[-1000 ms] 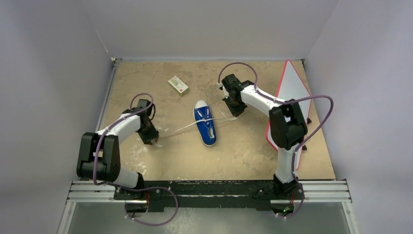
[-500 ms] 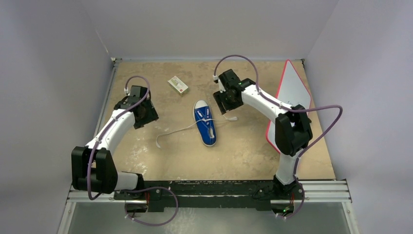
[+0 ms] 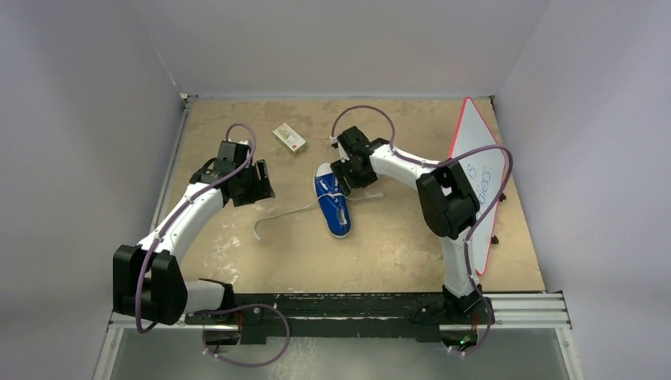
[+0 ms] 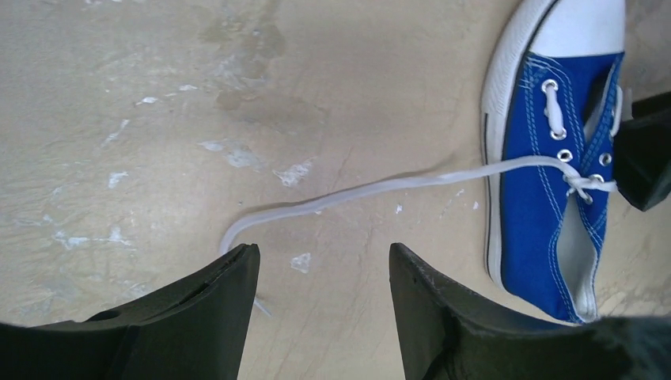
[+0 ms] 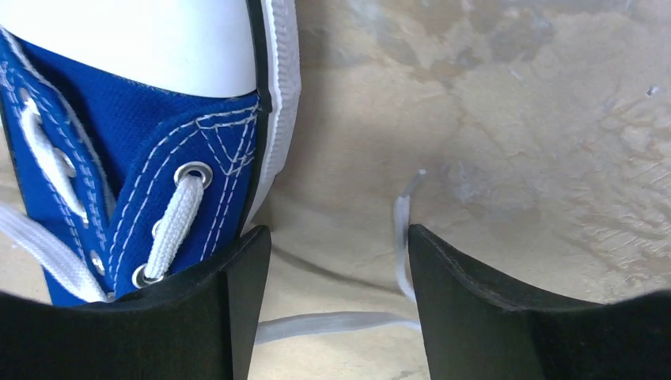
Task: Tie the shoes
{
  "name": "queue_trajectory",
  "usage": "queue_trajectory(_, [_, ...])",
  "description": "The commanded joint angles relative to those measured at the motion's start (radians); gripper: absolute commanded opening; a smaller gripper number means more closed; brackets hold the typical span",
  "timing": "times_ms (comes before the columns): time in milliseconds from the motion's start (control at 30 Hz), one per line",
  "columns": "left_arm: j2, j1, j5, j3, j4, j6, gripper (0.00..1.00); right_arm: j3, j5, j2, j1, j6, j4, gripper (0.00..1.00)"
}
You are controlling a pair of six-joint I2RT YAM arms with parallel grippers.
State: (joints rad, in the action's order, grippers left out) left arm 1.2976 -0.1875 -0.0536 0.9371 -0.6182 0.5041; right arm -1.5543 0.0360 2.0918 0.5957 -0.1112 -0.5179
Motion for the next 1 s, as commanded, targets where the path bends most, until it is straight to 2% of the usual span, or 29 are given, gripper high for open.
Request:
queue_trajectory(0, [-0.024,-0.053,-0.044,-0.006,0.029,-0.044,0.61,-0.058,-0.088,-0.017,0.063,-0.060,0.060,0.67])
queue_trajectory(133, [-0.005,-0.126,-0.003,-0.004,0.036,-0.031,0.61,-0.056,-0.165,-0.044,0.066,-0.120,0.087,0.67])
queue_trajectory(233, [0.010,-0.133,0.001,-0.001,0.048,-0.019,0.61,-0.047,-0.227,-0.061,0.066,-0.121,0.079,0.67])
queue_trajectory(367, [0.070,-0.135,0.034,0.047,-0.005,-0.062,0.61,-0.020,-0.203,-0.122,0.021,-0.109,0.052,0.68])
queue_trajectory(400, [0.093,-0.135,0.023,0.065,-0.031,-0.081,0.61,-0.017,-0.191,-0.139,0.008,-0.096,0.037,0.74])
queue_trajectory(433, [0.114,-0.135,0.011,0.082,-0.055,-0.100,0.61,-0.025,-0.188,-0.146,-0.005,-0.078,0.002,0.92])
queue_trajectory(467, [0.133,-0.138,0.000,0.092,-0.065,-0.123,0.62,-0.043,-0.187,-0.148,-0.017,-0.060,-0.037,0.98])
queue_trajectory(567, [0.140,-0.145,-0.027,0.070,-0.023,-0.199,0.62,-0.048,-0.180,-0.146,-0.030,0.001,-0.102,0.99])
queue_trajectory(733, [0.152,-0.145,-0.138,0.003,0.069,-0.301,0.62,-0.005,-0.148,-0.150,-0.031,0.016,-0.070,0.99])
queue_trajectory(833, [0.172,-0.146,-0.206,-0.059,0.176,-0.307,0.60,0.012,-0.192,-0.144,-0.026,0.055,-0.038,0.99])
queue_trajectory(900, [0.197,-0.178,-0.233,-0.064,0.221,-0.312,0.56,0.014,-0.197,-0.134,-0.027,0.067,-0.025,0.97])
queue_trajectory(967, [0.218,-0.204,-0.211,-0.083,0.289,-0.282,0.55,-0.007,-0.184,-0.106,-0.027,0.078,-0.037,0.89])
